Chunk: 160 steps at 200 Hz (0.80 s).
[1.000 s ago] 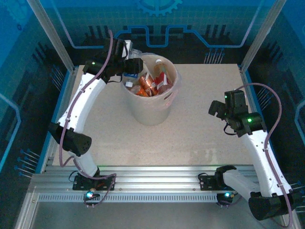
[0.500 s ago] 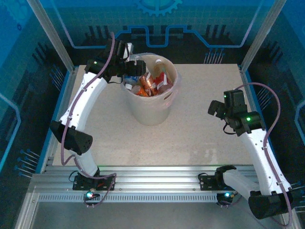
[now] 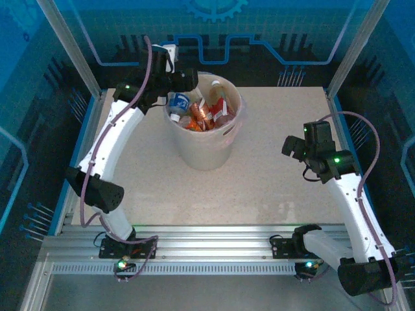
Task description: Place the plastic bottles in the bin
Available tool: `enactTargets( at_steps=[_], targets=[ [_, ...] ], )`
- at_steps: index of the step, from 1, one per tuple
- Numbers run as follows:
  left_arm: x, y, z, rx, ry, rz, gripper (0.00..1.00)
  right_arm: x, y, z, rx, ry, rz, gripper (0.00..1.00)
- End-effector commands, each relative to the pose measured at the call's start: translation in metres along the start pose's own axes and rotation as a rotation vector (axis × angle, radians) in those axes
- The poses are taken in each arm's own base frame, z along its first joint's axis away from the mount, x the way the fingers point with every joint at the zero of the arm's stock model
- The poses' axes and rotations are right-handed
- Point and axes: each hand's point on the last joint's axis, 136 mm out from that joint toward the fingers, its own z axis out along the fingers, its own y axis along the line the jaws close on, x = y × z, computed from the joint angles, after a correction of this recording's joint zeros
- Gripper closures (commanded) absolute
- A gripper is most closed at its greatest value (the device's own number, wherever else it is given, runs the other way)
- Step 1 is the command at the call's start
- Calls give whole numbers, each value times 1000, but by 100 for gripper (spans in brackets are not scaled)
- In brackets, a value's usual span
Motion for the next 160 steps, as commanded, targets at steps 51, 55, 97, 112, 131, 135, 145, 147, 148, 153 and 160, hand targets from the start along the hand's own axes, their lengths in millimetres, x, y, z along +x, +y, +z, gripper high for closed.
enactTargets(
  at_steps=[51,55,97,112,131,135,145,147,148,153,160],
  targets=[
    [-16,13,30,-26,-91,16,42,1,-2,2,-1,-3,7,0],
    [-14,13,32,-23,-85,17,43,1,-3,2,0,-3,8,0],
    [6,15,48,13,-56,-2,50,1,-2,2,-2,-2,10,0],
    [14,17,53,25,-41,-12,52,1,-2,2,-4,-2,11,0],
    [23,18,60,45,-27,-25,52,1,-2,2,-5,-2,12,0],
    [24,17,60,49,-29,-27,52,2,-2,2,-5,-1,12,0],
    [28,18,63,59,-30,-37,53,1,-1,1,-7,-2,14,0],
    [29,18,63,61,-29,-37,53,1,-2,1,-7,-3,14,0],
    [29,18,64,63,-29,-38,53,1,-2,1,-7,-2,15,0],
    [31,18,65,68,-28,-43,53,1,-1,1,-8,-2,15,0],
    [33,18,67,78,-27,-47,53,1,-1,0,-9,-4,16,0]
  ],
)
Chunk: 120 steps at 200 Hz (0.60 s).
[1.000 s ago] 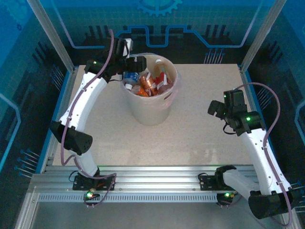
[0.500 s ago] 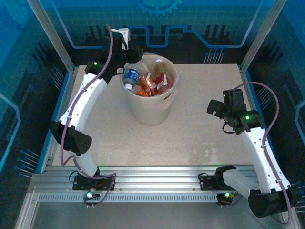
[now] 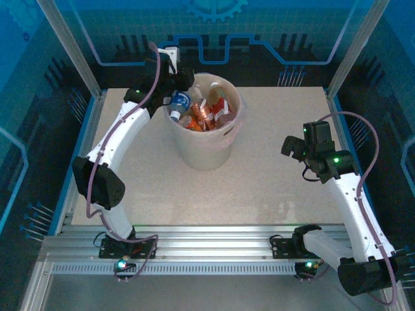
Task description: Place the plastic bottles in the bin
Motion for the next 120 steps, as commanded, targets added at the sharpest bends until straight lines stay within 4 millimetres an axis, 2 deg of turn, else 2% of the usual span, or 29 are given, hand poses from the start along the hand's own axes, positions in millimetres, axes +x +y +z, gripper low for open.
enactTargets(
  at_steps=[1,34,120],
  targets=[
    [27,2,9,43,62,-39,53,0,-2,-2,-6,-8,15,0],
    [34,8,10,41,65,-59,47,-3,-2,-4,-7,-15,13,0],
    [-15,4,-37,28,-82,-51,22,-8,2,-6,-26,-25,10,0]
  ],
)
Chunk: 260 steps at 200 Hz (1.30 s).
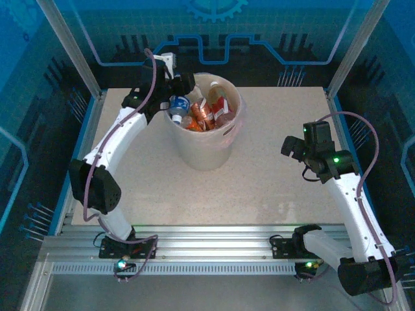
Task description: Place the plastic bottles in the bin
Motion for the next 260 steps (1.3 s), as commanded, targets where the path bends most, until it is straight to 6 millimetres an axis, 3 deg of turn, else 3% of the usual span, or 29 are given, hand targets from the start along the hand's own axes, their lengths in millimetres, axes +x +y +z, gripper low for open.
enactTargets(
  at_steps=[1,45,79,102,134,193,225,251,260],
  targets=[
    [-27,-7,-30,8,-73,6,22,-8,2,-6,-24,-27,10,0],
    [-62,-13,-64,-12,-164,39,11,-12,4,-10,-31,-35,0,0],
    [-82,-5,-110,-73,-259,49,1,-12,5,-13,-45,-36,-19,0],
    [-80,9,-144,-132,-311,40,1,-10,7,-13,-62,-47,-43,0],
    [-49,38,-184,-233,-342,13,1,-9,5,-8,-50,-57,-74,0],
    [37,95,-233,-404,-372,-74,1,-11,3,5,-49,-134,-112,0],
    [81,119,-243,-456,-381,-82,1,-8,0,15,-33,-170,-151,0],
    [116,135,-240,-495,-353,-73,1,-7,3,24,-37,-188,-198,0],
    [127,141,-237,-509,-342,-69,1,3,1,35,-30,-171,-222,0]
  ],
)
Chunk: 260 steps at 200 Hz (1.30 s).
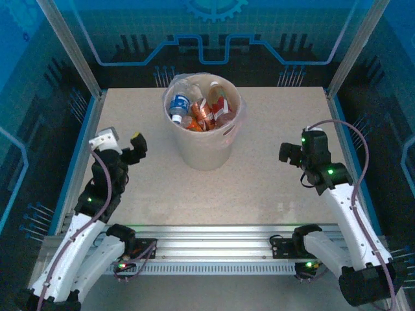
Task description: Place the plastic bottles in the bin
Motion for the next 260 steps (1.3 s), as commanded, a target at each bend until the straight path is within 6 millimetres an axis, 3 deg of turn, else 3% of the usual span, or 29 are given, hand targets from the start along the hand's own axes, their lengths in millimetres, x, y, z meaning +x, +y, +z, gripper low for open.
enactTargets(
  at_steps=[1,57,85,169,219,260],
  targets=[
    [12,18,2,-62,-39,-20,1,-4,-2,10,11,-57,-52,0],
    [77,40,18,-105,-17,17,1,16,7,38,-32,-137,-164,0],
    [99,45,25,-100,-32,45,1,27,11,47,-60,-202,-212,0],
    [121,37,38,-42,-42,199,1,41,16,73,-68,-249,-266,0],
    [128,45,61,-20,-29,194,1,35,24,100,-81,-248,-293,0],
    [130,45,81,24,-20,181,1,17,37,119,-121,-277,-306,0]
  ],
)
